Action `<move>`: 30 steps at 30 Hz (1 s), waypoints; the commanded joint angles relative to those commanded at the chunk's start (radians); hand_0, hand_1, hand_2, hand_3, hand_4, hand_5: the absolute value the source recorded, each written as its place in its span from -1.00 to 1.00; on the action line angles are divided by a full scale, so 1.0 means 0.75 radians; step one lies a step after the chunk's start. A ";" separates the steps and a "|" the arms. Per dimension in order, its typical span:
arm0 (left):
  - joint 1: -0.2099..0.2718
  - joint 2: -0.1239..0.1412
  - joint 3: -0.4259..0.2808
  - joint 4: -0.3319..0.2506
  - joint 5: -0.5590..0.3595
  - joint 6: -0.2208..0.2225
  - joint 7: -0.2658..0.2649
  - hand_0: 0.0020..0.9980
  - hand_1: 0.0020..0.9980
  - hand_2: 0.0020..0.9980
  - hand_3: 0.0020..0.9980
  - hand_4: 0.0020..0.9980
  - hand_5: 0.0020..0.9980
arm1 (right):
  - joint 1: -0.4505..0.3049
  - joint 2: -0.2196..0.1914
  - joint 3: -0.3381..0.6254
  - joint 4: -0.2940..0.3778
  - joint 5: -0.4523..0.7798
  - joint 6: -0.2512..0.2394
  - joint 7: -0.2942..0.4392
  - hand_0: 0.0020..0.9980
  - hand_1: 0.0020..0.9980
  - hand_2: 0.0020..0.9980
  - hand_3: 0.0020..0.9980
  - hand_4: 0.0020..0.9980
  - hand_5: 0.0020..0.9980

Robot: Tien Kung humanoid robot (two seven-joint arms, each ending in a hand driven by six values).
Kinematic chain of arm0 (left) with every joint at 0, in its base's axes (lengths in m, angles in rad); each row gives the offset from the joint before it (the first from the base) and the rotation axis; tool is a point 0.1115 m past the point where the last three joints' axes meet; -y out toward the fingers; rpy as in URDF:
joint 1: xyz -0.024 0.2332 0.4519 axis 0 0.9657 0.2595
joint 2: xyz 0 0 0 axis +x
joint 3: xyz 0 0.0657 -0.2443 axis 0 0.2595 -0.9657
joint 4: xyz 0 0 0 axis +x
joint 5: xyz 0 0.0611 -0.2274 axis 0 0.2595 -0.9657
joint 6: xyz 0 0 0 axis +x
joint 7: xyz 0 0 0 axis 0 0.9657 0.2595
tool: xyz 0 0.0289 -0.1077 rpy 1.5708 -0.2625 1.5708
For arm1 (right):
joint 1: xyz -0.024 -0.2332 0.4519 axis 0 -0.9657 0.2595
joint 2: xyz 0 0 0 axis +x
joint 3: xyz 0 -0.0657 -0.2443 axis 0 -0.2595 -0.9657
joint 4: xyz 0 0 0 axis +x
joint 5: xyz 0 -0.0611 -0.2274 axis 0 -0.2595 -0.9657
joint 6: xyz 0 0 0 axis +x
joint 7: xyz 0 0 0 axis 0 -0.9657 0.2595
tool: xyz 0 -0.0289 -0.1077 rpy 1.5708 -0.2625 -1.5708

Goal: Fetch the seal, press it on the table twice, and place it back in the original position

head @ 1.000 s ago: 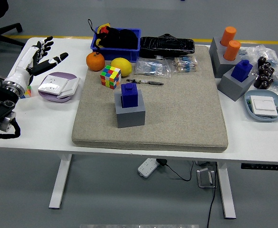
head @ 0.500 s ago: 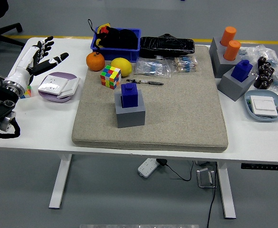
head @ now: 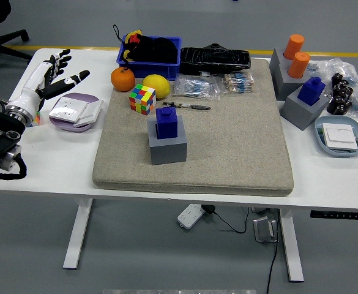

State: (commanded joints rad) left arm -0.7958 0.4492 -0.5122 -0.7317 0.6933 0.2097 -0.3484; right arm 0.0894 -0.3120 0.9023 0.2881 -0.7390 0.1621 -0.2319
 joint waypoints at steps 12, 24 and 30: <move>0.006 -0.002 -0.009 0.003 0.003 0.000 0.002 0.90 0.95 0.94 0.95 0.92 0.08 | -0.008 0.004 0.010 0.000 -0.003 0.001 0.000 0.73 0.57 0.48 0.49 0.60 0.13; 0.007 -0.002 -0.018 0.001 0.002 0.001 0.001 0.90 0.95 0.94 0.95 0.93 0.07 | -0.008 0.009 0.019 0.000 -0.005 0.000 0.000 0.73 0.57 0.47 0.49 0.60 0.13; 0.004 -0.002 -0.022 0.000 0.004 0.001 0.001 0.90 0.95 0.94 0.95 0.93 0.07 | -0.007 0.008 0.022 0.001 -0.006 0.000 0.001 0.73 0.57 0.47 0.49 0.60 0.14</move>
State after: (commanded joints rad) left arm -0.7925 0.4476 -0.5285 -0.7318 0.6960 0.2101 -0.3479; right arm 0.0839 -0.3058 0.9186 0.2885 -0.7433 0.1619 -0.2314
